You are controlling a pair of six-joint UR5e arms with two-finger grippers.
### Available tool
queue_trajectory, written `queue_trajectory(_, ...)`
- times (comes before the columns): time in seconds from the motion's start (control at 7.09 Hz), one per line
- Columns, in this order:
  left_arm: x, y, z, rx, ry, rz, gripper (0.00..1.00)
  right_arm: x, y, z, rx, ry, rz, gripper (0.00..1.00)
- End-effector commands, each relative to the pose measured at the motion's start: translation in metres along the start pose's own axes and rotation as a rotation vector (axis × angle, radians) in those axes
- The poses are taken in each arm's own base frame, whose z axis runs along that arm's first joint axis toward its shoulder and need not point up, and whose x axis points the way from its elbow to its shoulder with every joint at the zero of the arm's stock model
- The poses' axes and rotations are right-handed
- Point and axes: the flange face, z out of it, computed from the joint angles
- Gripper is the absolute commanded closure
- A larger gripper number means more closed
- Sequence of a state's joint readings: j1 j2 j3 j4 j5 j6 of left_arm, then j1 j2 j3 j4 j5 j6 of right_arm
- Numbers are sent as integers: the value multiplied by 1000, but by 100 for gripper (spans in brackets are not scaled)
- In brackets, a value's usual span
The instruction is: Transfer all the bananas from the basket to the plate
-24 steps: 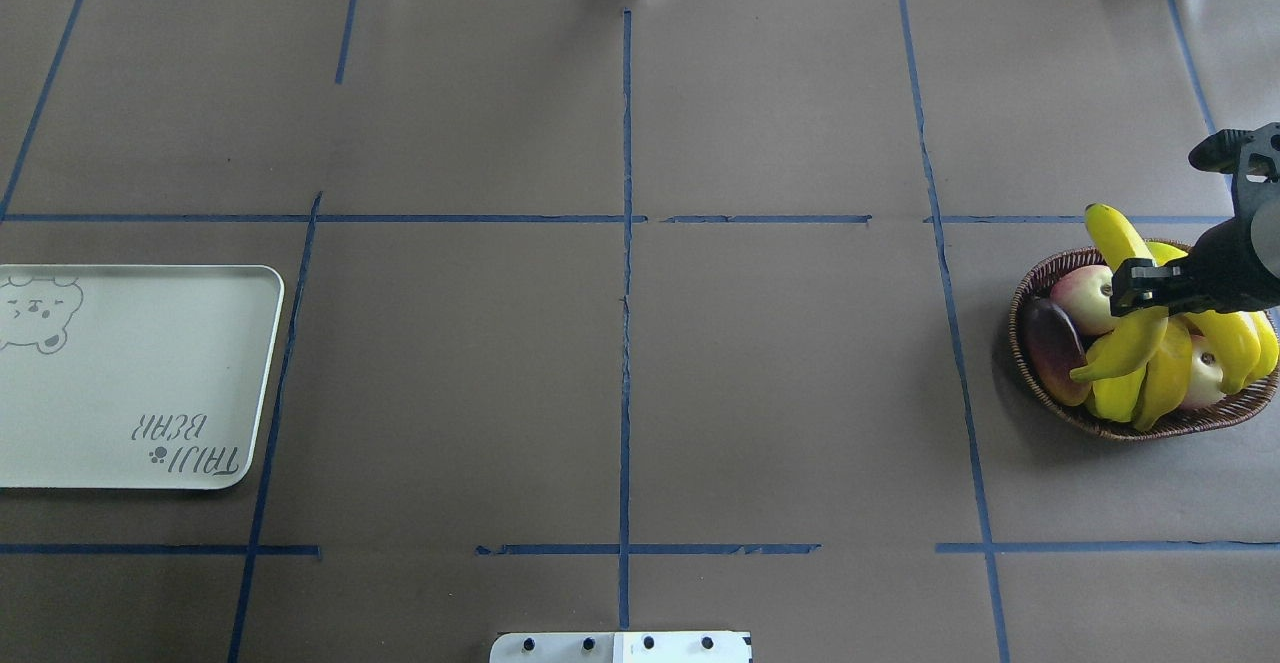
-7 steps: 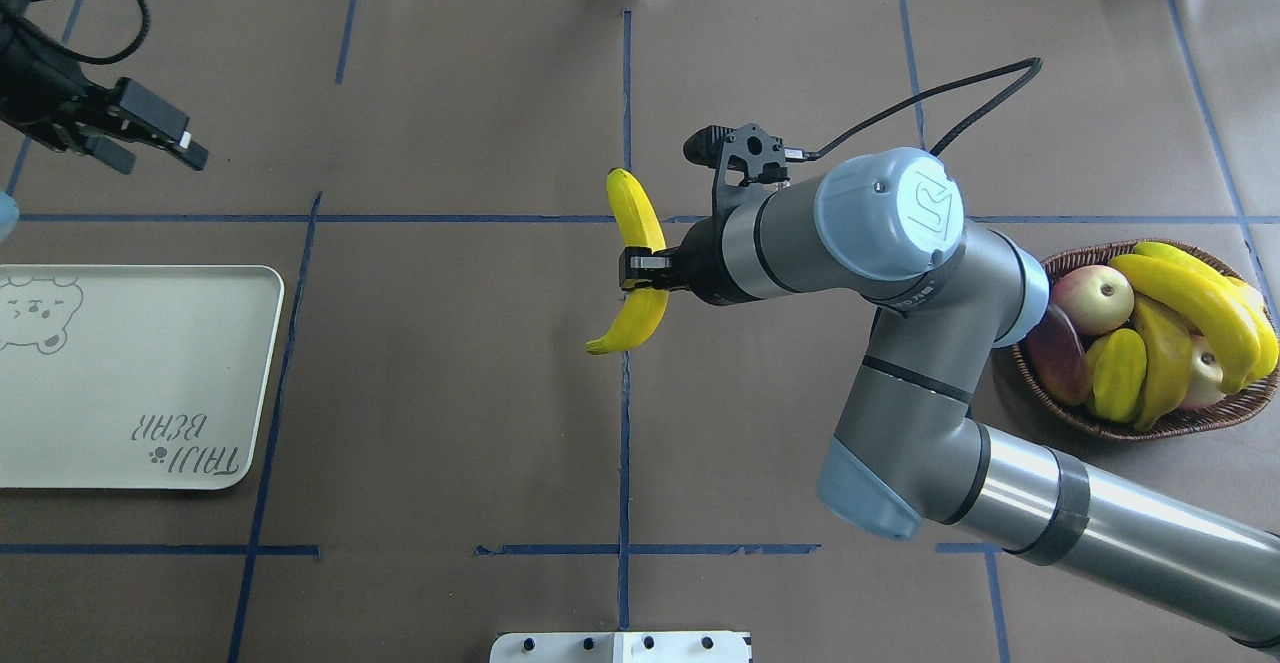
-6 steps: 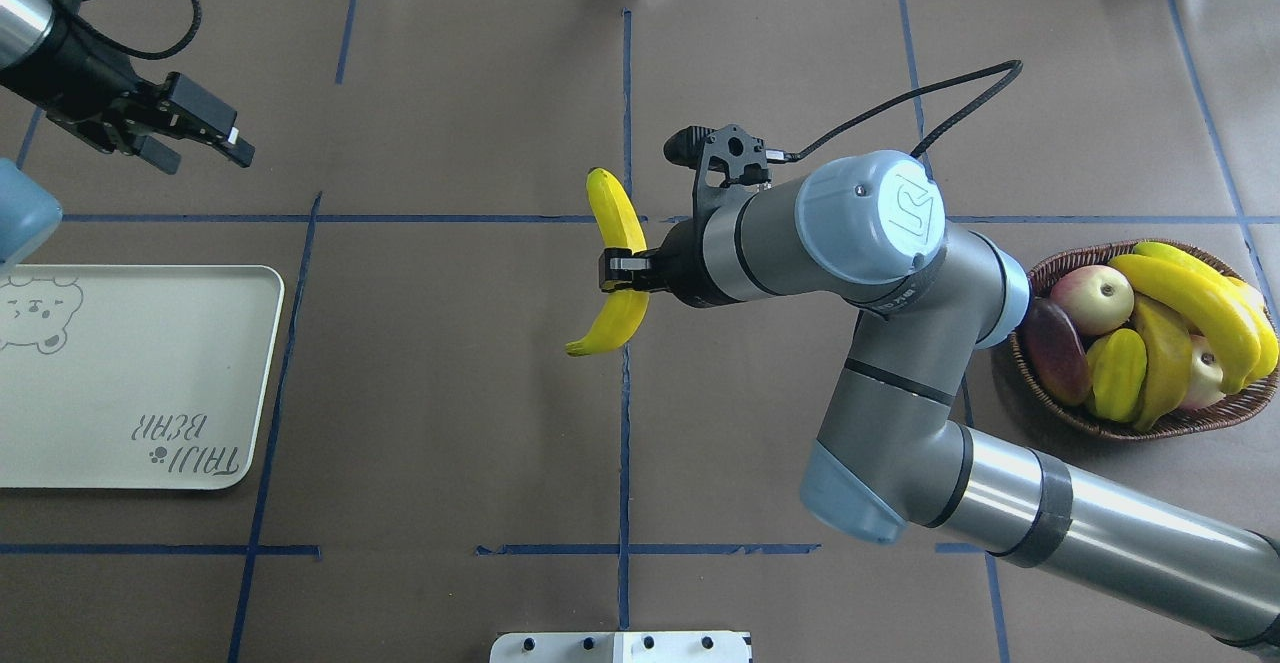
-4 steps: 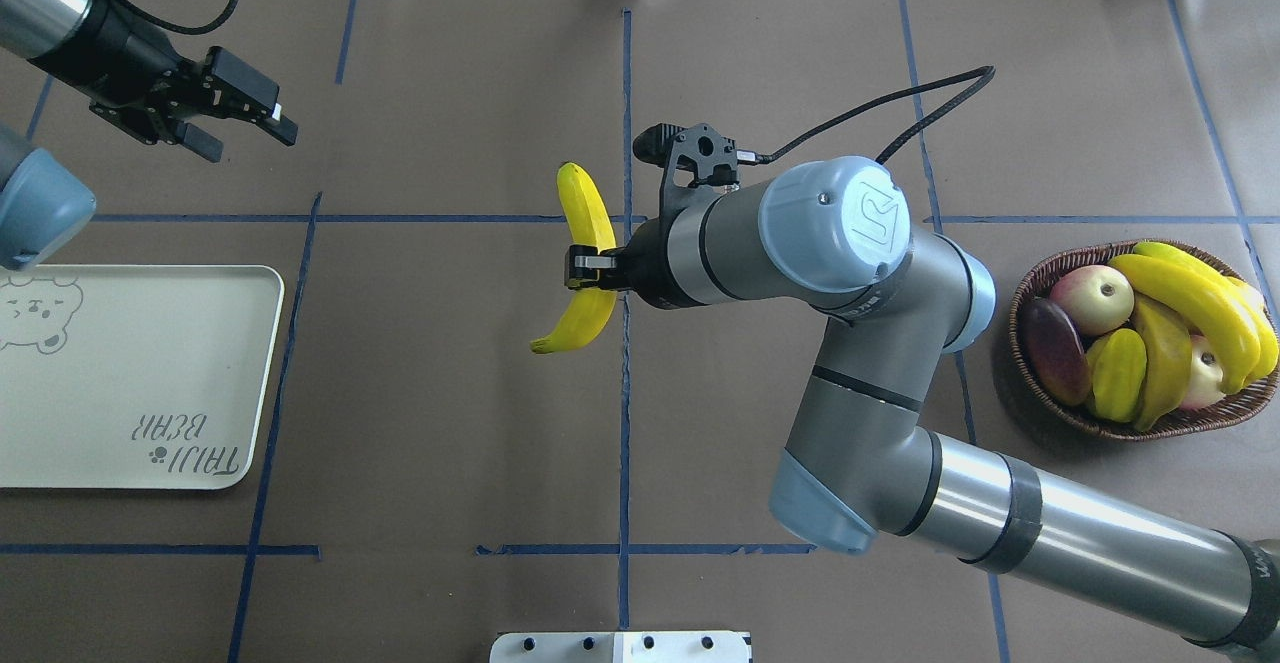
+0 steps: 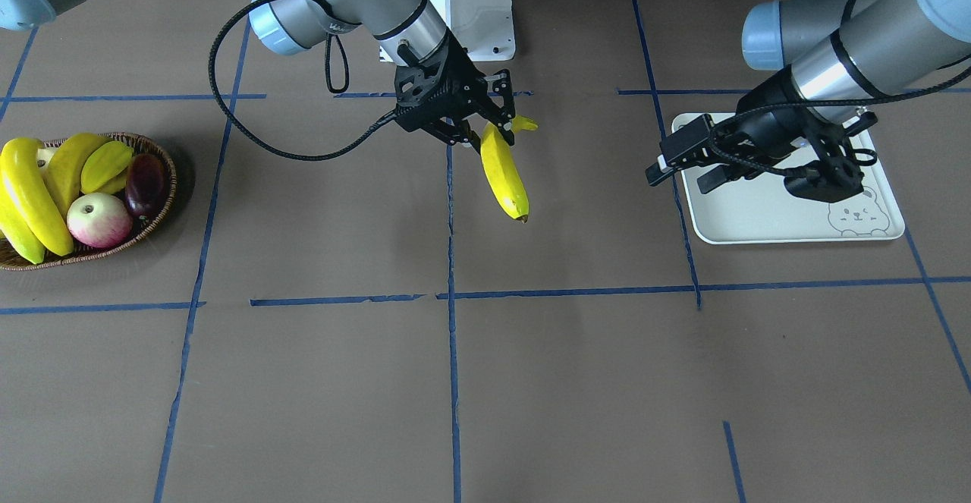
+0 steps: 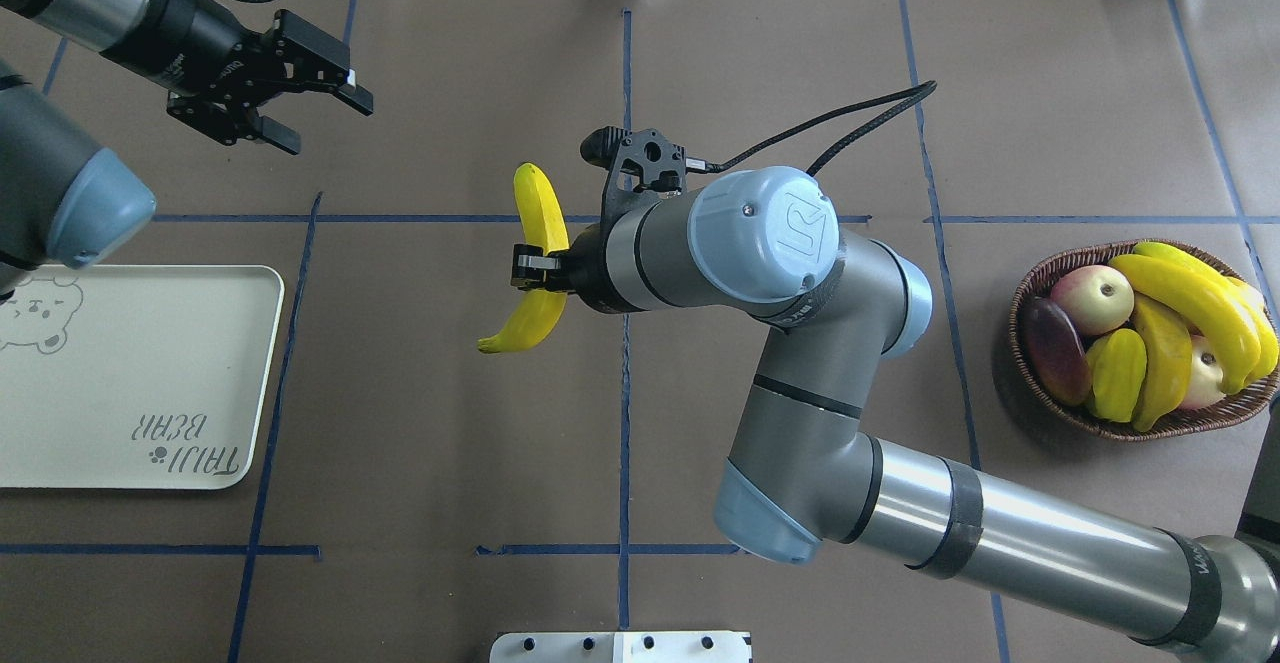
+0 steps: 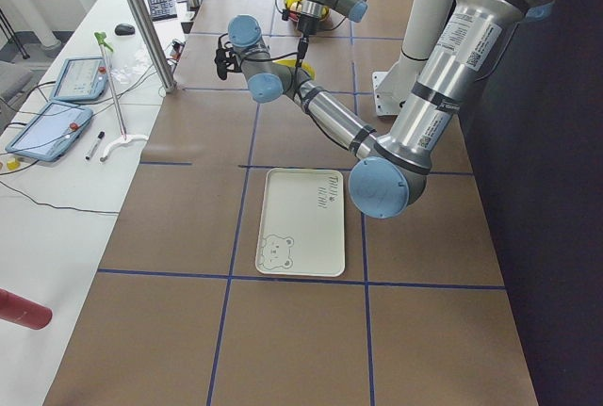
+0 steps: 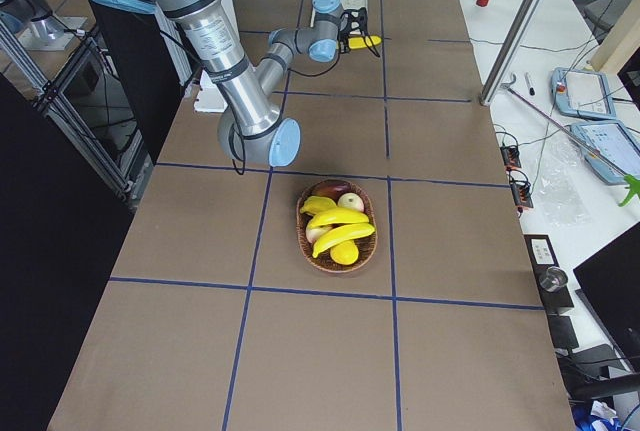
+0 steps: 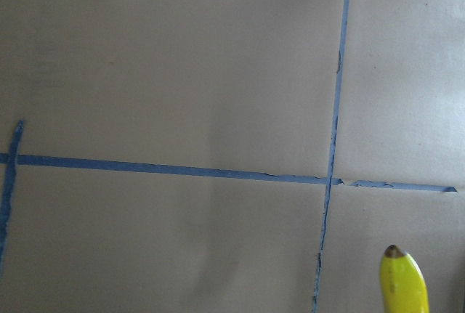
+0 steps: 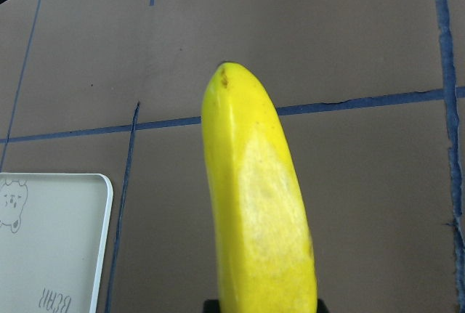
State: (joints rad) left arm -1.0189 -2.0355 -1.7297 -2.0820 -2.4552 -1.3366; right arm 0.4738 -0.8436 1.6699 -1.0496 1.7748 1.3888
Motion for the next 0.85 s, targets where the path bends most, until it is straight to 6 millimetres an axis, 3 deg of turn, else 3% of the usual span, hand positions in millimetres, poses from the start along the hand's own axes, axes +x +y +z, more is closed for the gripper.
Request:
queue_trajectory(0.0, 36, 36, 47, 84, 80, -46, 0, -5, 3, 2, 4, -4, 1, 70)
queue_trajectory(0.71, 67, 68, 103, 83, 86, -35, 0, -12, 7, 2, -1, -16, -4, 69)
